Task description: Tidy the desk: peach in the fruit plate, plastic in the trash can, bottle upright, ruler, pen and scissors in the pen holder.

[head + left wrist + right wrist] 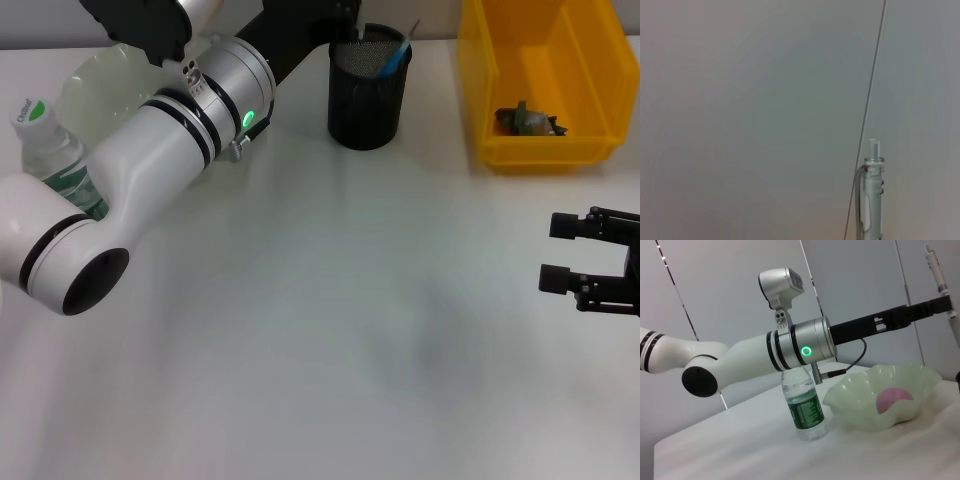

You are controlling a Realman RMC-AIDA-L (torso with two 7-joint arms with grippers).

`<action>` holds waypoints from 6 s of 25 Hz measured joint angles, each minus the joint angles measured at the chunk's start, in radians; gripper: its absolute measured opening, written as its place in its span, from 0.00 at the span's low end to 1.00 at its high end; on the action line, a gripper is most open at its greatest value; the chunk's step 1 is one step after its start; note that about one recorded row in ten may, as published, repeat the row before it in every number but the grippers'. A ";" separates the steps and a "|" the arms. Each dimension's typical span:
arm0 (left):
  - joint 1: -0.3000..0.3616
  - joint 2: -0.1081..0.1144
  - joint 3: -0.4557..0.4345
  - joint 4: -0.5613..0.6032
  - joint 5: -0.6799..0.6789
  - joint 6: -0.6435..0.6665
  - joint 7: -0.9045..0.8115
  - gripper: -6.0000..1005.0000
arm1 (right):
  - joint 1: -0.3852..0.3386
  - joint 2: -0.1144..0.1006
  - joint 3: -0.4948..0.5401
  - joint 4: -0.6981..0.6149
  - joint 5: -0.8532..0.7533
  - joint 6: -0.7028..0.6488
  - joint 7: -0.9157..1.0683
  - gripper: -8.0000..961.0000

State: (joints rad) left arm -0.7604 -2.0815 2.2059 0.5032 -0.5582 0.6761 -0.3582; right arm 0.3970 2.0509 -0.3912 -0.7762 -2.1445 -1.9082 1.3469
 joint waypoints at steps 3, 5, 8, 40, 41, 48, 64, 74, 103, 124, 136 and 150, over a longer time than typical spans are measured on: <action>0.000 0.000 0.000 0.000 0.001 0.000 0.000 0.29 | 0.000 0.000 0.000 0.000 0.000 0.000 0.003 0.81; 0.000 0.000 0.001 0.000 0.001 -0.001 -0.001 0.29 | 0.000 0.000 0.000 0.000 0.000 0.000 0.006 0.81; 0.000 0.000 0.003 0.000 0.002 -0.002 -0.003 0.30 | 0.000 0.000 0.000 0.000 0.000 -0.001 0.007 0.81; 0.105 0.010 0.018 0.003 0.180 0.215 -0.234 0.76 | -0.001 0.000 0.000 0.000 0.001 -0.003 0.006 0.81; 0.124 0.012 0.017 0.003 0.204 0.247 -0.262 0.76 | -0.002 0.000 0.000 0.000 0.001 -0.003 0.005 0.81; 0.276 0.073 -0.027 -0.017 0.495 0.575 -0.482 0.78 | -0.016 0.000 0.000 0.003 0.007 -0.024 -0.036 0.81; 0.340 0.150 -0.440 -0.023 1.447 0.804 -0.653 0.77 | -0.011 -0.009 -0.061 0.071 0.003 -0.077 -0.124 0.81; 0.332 0.144 -0.541 -0.039 1.587 0.861 -0.679 0.77 | 0.003 -0.001 -0.061 0.119 0.007 -0.047 -0.184 0.81; 0.371 0.163 -0.564 -0.089 1.644 0.913 -0.648 0.77 | 0.109 0.010 -0.130 0.328 0.002 0.129 -0.339 0.81; 0.360 0.166 -0.566 -0.089 1.644 0.910 -0.645 0.77 | 0.125 0.012 -0.130 0.328 0.000 0.144 -0.337 0.81; 0.352 0.166 -0.570 -0.089 1.653 0.904 -0.642 0.77 | 0.123 0.013 -0.130 0.328 0.005 0.146 -0.332 0.81; 0.336 0.158 -0.594 -0.089 1.692 0.904 -0.651 0.77 | 0.125 0.014 -0.130 0.334 0.008 0.147 -0.330 0.81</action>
State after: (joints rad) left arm -0.4246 -1.9233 1.6122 0.4142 1.1337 1.5798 -1.0088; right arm 0.5224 2.0647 -0.5215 -0.4418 -2.1368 -1.7609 1.0170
